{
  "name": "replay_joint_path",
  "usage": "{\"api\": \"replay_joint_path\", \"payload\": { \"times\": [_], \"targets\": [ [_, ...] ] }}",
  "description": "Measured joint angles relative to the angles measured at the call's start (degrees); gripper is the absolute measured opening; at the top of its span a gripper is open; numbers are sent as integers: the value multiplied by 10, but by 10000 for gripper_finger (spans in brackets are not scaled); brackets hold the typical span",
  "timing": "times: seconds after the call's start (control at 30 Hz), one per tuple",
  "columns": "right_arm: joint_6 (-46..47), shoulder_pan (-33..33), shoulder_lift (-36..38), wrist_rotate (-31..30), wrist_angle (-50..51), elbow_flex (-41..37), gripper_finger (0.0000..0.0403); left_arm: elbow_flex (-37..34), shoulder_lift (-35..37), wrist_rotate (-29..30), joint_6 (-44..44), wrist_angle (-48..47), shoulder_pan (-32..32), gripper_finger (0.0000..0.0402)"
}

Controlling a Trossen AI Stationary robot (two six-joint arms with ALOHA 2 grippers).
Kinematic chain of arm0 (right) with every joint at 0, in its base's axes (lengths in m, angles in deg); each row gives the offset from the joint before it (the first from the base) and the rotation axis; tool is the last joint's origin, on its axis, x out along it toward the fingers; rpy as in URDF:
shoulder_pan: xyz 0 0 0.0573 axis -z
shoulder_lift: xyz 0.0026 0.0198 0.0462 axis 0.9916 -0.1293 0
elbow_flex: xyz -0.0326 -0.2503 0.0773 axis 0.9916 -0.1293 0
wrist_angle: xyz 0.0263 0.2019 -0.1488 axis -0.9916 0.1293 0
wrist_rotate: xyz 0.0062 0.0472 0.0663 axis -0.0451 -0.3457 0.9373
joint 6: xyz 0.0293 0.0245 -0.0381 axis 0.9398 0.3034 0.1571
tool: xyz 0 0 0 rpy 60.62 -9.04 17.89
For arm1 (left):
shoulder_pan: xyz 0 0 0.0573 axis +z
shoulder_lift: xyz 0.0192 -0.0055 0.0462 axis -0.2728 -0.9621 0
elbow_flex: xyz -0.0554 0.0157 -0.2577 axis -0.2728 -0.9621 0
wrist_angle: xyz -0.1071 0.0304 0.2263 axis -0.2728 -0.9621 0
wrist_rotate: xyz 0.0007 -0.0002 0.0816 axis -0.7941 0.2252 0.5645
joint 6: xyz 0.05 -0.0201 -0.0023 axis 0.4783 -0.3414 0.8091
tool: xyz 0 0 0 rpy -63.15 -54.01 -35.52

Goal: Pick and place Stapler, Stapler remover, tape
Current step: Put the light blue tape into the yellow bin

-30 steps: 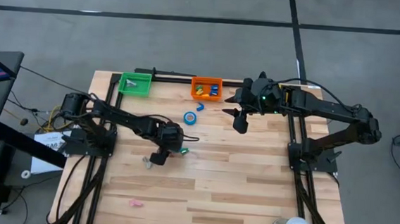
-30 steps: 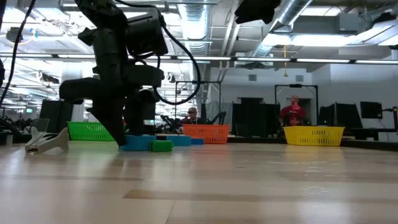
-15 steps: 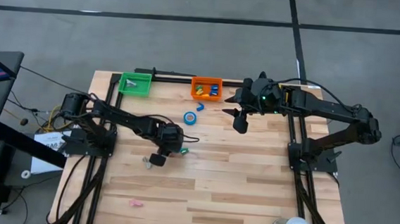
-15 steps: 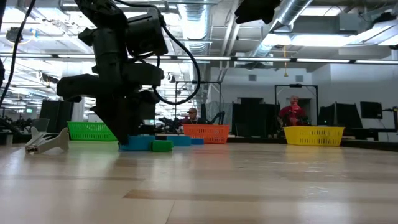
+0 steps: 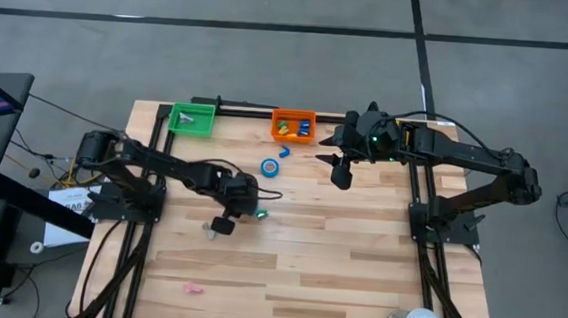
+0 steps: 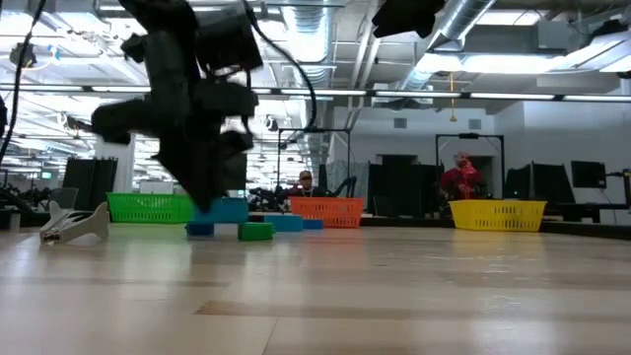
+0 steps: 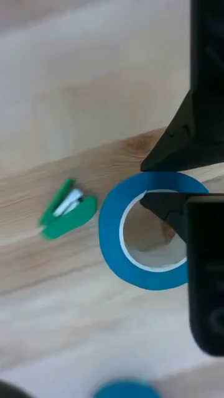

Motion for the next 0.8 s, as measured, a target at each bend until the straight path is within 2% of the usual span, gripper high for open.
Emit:
{"api": "replay_joint_path", "payload": {
  "times": [0.27, 0.5, 0.67, 0.8],
  "targets": [
    [-5, 1, 0, 0, -2, 0, 168, 1, 157, -2, -8, 7, 17, 31],
    [-6, 5, 0, 0, -25, 0, 168, 1, 297, -84, -53, 86, 66, 30],
    [-6, 5, 0, 0, -58, 0, 168, 2, 322, -97, -82, 138, 92, 29],
    [-6, 5, 0, 0, -83, 0, 168, 2, 306, -141, -117, 178, 96, 29]
  ]
}}
